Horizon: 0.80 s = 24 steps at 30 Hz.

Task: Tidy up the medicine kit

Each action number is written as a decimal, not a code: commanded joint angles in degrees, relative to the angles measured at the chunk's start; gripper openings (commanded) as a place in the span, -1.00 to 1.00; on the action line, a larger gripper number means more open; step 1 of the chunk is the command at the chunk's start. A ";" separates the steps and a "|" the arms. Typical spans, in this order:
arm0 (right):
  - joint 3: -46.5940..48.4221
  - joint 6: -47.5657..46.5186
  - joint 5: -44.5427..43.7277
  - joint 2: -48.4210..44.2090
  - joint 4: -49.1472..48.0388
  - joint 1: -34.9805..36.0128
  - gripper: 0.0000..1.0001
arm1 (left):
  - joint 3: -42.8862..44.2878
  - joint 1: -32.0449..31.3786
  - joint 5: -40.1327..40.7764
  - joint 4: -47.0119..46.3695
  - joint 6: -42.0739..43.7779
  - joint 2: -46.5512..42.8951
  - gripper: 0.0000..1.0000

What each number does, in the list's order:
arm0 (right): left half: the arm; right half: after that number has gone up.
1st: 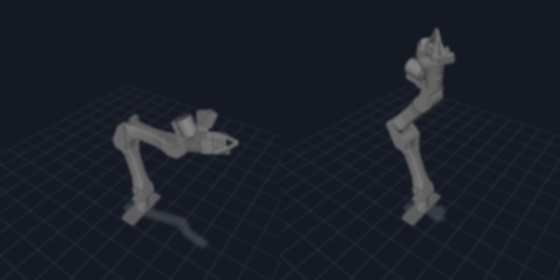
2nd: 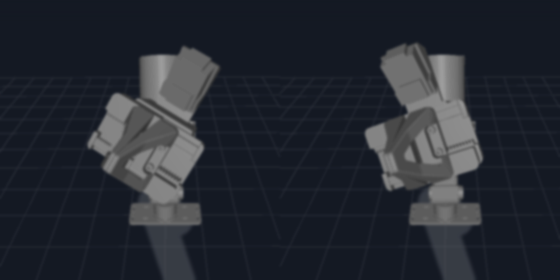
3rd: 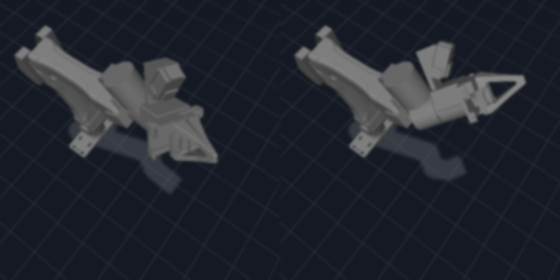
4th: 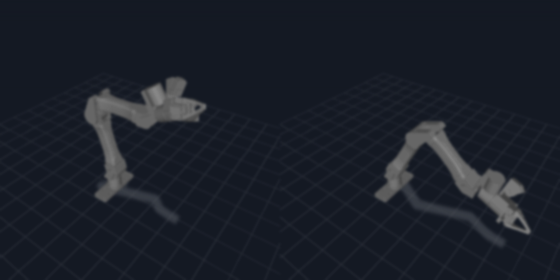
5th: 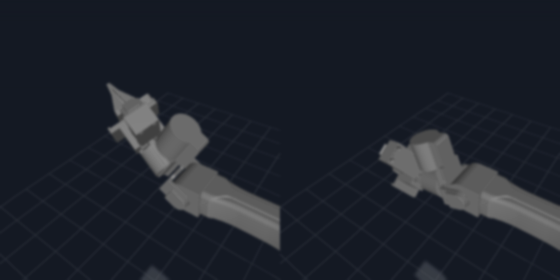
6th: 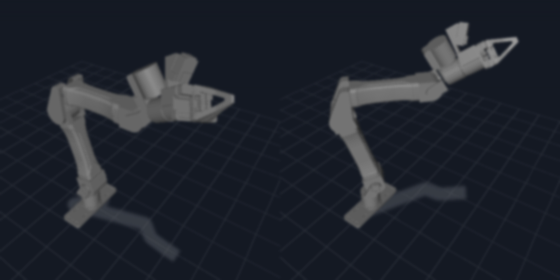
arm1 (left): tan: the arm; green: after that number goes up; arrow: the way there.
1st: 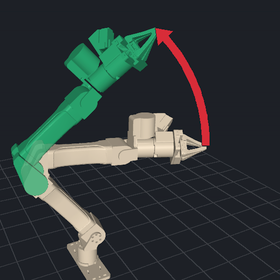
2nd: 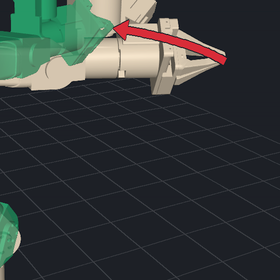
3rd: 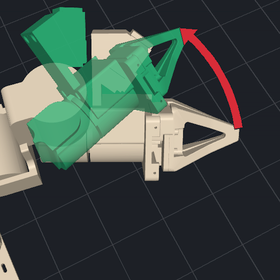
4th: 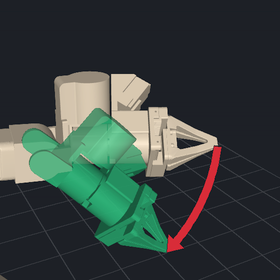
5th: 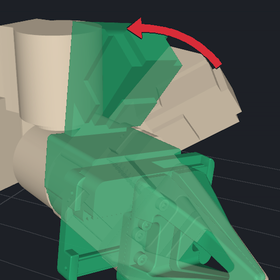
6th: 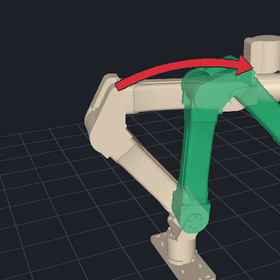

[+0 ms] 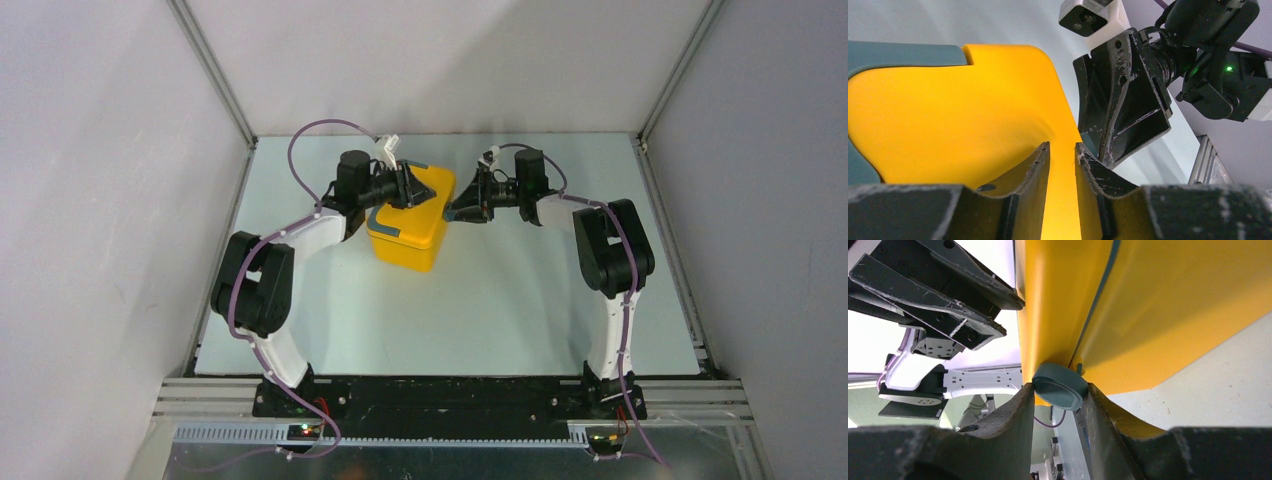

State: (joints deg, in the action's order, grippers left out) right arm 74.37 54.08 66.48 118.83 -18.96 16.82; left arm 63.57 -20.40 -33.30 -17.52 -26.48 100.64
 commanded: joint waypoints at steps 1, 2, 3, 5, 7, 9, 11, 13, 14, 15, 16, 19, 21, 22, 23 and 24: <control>-2.24 2.33 1.69 -0.77 -6.93 -0.42 -0.41 | -3.33 -0.95 1.27 14.53 2.45 5.25 -0.32; -2.83 3.04 2.20 -0.74 -9.55 -0.45 -0.41 | -3.30 -1.00 1.24 14.53 2.42 5.30 -0.32; -3.05 4.47 2.40 -0.68 -10.90 -0.51 -0.41 | -3.28 -1.02 1.18 14.53 2.34 5.34 -0.32; -3.24 5.41 2.58 -0.29 -12.85 -0.56 -0.41 | -3.28 -0.96 1.14 14.54 2.36 5.33 -0.32; -3.26 5.79 2.38 0.07 -13.49 -0.44 -0.40 | -3.28 -0.97 1.22 14.53 2.32 5.33 -0.32; -3.26 6.38 2.39 0.65 -14.41 -0.28 -0.39 | -3.34 -0.97 1.26 14.53 2.39 5.14 -0.32; -3.26 6.89 2.47 1.16 -15.33 -0.21 -0.39 | -3.44 -0.96 1.30 14.53 2.56 4.90 -0.32; -3.26 6.96 2.70 1.83 -15.77 -0.06 -0.39 | -3.55 -0.98 1.38 14.53 2.62 4.84 -0.32; -3.26 6.94 2.76 1.97 -16.04 0.00 -0.39 | -3.61 -0.97 1.39 14.53 2.61 4.83 -0.32; -3.26 7.03 2.77 2.25 -16.21 0.04 -0.38 | -3.62 -0.98 1.39 14.53 2.63 4.83 -0.32; -3.26 7.19 2.84 2.45 -16.95 0.05 -0.38 | -3.56 -0.97 1.37 14.51 2.59 4.94 -0.32; -3.26 8.72 3.25 3.61 -19.24 -0.02 -0.34 | -3.47 -0.95 1.17 14.53 2.43 5.29 -0.32; -3.26 9.04 3.27 4.18 -19.98 -0.10 -0.31 | -3.38 -0.97 1.05 14.53 2.34 5.49 -0.32; -3.26 8.94 3.24 4.33 -19.85 -0.20 -0.30 | -3.43 -1.00 1.02 14.53 2.32 5.70 -0.32; -3.26 8.89 3.16 4.67 -19.55 -0.20 -0.30 | -3.44 -1.03 1.15 14.53 2.31 5.79 -0.32; -3.26 8.79 3.15 4.95 -19.32 -0.25 -0.29 | -3.56 -1.04 1.27 14.53 2.35 5.93 -0.32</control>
State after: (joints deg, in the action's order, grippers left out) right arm 70.94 62.50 70.39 122.23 -35.62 15.79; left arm 63.61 -20.40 -33.74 -18.09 -26.52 101.01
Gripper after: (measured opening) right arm 0.351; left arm 0.338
